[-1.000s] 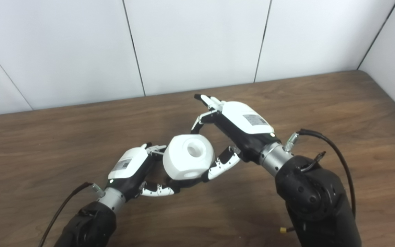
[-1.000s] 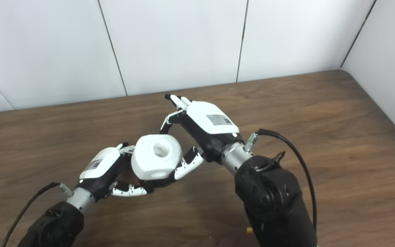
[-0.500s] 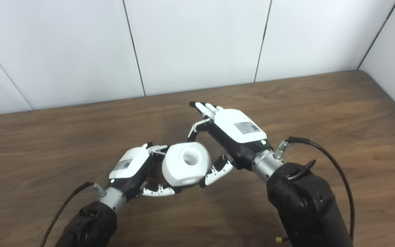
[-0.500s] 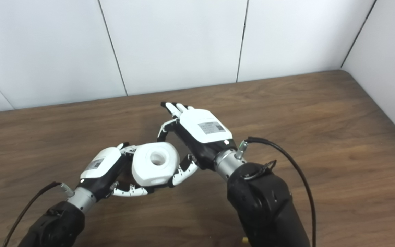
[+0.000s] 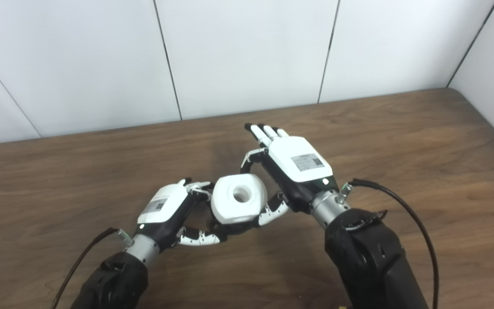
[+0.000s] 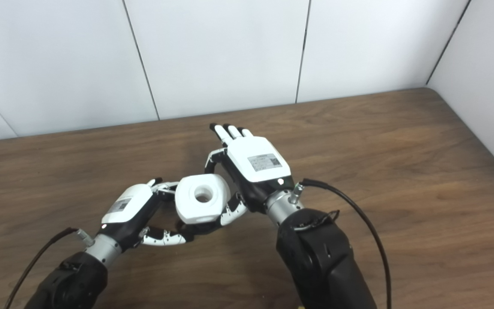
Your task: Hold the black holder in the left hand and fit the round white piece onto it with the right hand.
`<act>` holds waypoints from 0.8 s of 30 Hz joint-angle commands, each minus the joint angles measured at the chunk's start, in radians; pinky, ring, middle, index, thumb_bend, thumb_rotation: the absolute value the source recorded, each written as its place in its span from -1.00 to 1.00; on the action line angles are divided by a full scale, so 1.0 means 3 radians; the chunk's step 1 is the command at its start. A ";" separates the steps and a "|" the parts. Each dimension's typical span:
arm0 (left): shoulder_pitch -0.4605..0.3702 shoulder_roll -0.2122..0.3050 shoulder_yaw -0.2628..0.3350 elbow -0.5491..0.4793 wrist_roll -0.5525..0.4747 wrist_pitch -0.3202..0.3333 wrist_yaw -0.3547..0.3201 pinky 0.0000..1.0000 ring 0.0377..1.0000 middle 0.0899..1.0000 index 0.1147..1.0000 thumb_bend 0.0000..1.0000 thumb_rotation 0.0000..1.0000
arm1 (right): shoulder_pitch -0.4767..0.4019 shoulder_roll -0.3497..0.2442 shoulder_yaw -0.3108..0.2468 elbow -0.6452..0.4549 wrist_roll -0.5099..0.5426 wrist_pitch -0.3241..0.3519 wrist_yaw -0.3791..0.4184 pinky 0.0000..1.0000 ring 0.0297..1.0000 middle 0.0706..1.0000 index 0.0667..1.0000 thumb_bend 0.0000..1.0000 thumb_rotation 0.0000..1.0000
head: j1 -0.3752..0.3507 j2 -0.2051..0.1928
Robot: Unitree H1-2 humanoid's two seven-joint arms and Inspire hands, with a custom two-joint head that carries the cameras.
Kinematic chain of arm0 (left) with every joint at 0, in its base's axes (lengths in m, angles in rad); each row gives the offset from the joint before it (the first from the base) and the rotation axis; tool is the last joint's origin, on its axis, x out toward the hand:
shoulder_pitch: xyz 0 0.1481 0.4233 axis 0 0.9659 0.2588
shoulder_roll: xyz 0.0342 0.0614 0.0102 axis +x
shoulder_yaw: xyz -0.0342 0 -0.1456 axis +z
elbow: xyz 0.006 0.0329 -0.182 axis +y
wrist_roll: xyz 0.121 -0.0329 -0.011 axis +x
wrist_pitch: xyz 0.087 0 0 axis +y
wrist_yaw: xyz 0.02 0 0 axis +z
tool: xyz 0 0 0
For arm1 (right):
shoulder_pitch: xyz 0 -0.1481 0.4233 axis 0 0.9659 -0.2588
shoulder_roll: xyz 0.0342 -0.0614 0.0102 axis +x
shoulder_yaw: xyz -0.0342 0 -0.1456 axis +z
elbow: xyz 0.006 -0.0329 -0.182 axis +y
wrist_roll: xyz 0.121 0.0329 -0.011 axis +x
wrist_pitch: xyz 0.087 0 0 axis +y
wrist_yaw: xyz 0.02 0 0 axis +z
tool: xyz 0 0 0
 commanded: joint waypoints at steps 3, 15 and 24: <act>-0.0063 -0.0019 -0.0010 -0.0010 0.0010 -0.0072 0.0072 1.00 0.75 0.71 -0.17 0.03 -0.91 | -0.0080 0.0030 -0.0044 -0.0057 -0.0055 -0.0080 -0.0069 1.00 1.00 1.00 -0.11 0.04 -0.75 | 0.0004 -0.0002; -0.0068 -0.0049 -0.0016 -0.0026 0.0026 -0.0034 0.0054 1.00 0.76 0.72 -0.17 0.03 -0.91 | -0.0115 0.0016 -0.0064 -0.0119 -0.0032 -0.0096 0.0152 1.00 1.00 1.00 -0.11 0.04 -0.74 | 0.0030 0.0041; -0.0080 -0.0066 -0.0024 -0.0042 0.0031 -0.0002 0.0022 1.00 0.77 0.74 -0.17 0.03 -0.91 | -0.0110 -0.0009 -0.0001 -0.0070 0.0048 -0.0133 0.0284 1.00 1.00 1.00 -0.11 0.04 -0.73 | 0.0062 0.0045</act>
